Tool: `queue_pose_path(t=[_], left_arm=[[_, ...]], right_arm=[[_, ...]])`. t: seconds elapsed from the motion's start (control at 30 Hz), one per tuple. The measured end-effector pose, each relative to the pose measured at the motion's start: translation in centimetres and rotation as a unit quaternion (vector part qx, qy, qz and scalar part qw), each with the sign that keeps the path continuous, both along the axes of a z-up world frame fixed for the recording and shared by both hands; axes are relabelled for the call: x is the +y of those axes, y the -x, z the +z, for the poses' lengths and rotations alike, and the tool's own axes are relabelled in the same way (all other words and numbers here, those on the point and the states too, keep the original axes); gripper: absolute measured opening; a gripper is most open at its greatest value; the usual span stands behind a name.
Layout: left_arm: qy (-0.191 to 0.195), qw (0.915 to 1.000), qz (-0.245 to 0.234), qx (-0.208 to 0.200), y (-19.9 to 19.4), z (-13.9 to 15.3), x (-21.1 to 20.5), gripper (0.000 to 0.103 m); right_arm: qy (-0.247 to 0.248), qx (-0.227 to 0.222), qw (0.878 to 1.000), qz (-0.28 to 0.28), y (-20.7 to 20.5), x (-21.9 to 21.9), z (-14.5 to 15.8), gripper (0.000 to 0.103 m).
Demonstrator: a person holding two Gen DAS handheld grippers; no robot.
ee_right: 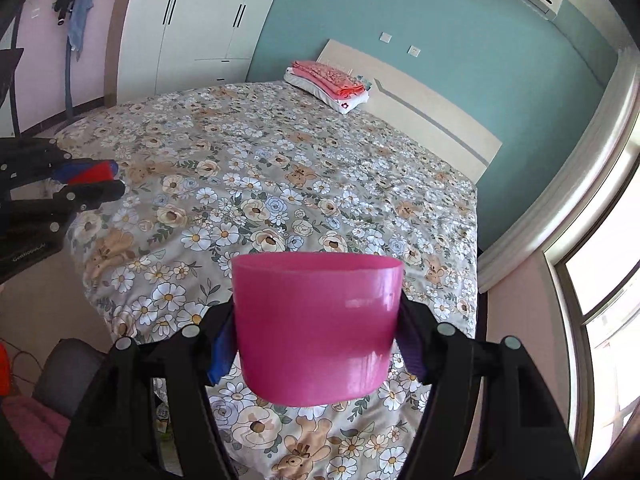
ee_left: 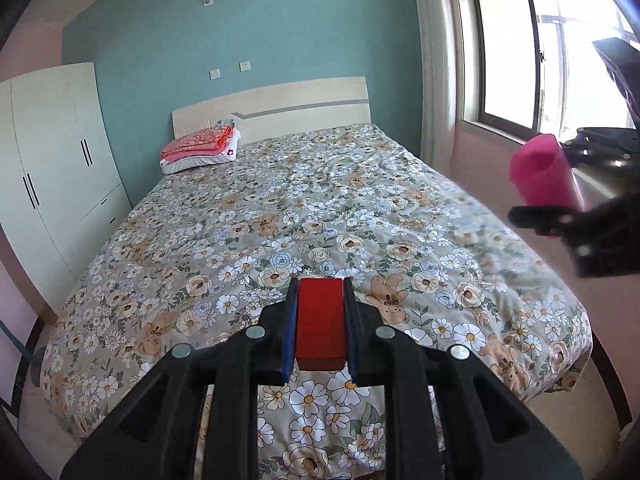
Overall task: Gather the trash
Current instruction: 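Carry the red block with left tool while right tool carries pink cup to bin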
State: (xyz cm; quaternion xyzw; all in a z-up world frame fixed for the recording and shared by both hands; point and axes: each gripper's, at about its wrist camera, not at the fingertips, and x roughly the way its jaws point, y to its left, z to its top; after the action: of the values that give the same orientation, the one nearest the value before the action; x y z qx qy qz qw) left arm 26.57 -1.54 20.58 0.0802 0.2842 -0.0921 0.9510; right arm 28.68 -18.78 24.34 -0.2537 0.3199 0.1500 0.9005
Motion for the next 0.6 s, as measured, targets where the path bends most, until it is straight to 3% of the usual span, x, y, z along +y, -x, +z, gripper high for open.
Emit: queue_pose_path(t=[0.3, 0.6], left_arm=[[-0.010, 0.9998, 0.001, -0.017, 6.1, -0.8, 1.7, 0.022], [-0.003, 1.0000, -0.007, 0.000, 9.2, -4.7, 3.2, 0.022]], right_arm=[[-0.024, -0.031, 0.999, 0.019, 8.3, 0.4, -0.8, 0.066], [-0.064, -0.024, 0.998, 0.011, 13.5, -1.4, -5.2, 0.066]])
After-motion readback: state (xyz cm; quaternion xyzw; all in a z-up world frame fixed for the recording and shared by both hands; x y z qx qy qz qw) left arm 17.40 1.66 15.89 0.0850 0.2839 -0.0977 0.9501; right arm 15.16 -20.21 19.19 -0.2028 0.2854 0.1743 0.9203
